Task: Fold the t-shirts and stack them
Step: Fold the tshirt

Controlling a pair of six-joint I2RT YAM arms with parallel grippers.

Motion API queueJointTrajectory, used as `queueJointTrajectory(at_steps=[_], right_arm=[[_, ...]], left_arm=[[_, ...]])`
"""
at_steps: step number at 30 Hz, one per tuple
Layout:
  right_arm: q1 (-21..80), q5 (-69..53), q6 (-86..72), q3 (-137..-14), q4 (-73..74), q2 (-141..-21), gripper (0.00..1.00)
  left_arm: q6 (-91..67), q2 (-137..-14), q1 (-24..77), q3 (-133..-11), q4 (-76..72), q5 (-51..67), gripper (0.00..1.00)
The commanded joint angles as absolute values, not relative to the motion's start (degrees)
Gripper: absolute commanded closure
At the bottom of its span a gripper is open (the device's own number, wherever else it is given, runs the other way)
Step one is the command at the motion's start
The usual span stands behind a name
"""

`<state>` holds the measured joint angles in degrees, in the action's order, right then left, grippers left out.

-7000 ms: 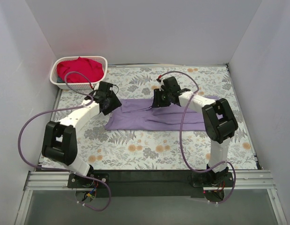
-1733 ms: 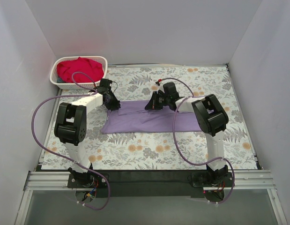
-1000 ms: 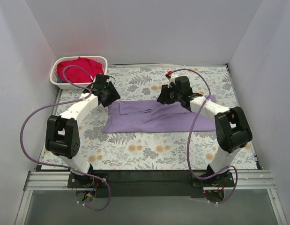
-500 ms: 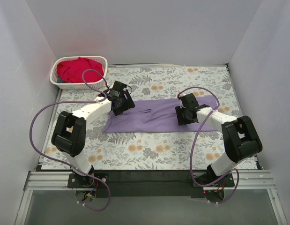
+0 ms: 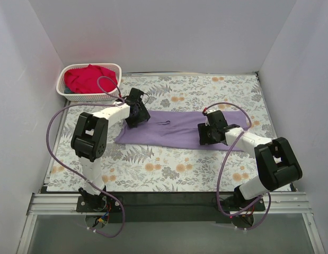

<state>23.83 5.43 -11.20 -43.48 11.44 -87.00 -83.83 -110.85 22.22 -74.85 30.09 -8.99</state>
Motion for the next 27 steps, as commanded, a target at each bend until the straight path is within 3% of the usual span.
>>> queueJointTrajectory(at_steps=[1, 9, 13, 17, 22, 27], right_arm=[[26.61, -4.56, -15.11, -36.83, 25.92, -89.56, 0.44], [41.64, -13.35, -20.99, -35.77, 31.81, -87.89, 0.43], [53.84, -21.51, -21.27, -43.21, 30.76, -92.18, 0.42], [58.88, -22.77, -18.90, -53.49, 30.85, -96.85, 0.43], [59.15, -10.77, -17.75, -59.32, 33.65, -93.71, 0.43], [59.15, -5.72, -16.52, -56.35, 35.16, -86.76, 0.44]], left_arm=[[-81.65, -117.32, 19.60, -79.79, 32.16, -12.04, 0.38], [-76.91, -129.89, 19.34, -99.30, 37.00, -12.65, 0.37], [-72.34, -136.91, 19.34, -108.00, 35.95, -10.29, 0.37], [-68.91, -140.89, 19.34, -116.09, 35.95, -10.10, 0.36], [-66.62, -136.86, 19.34, -116.82, 33.24, -11.25, 0.35], [-68.90, -125.45, 19.60, -111.28, 31.20, -11.42, 0.35]])
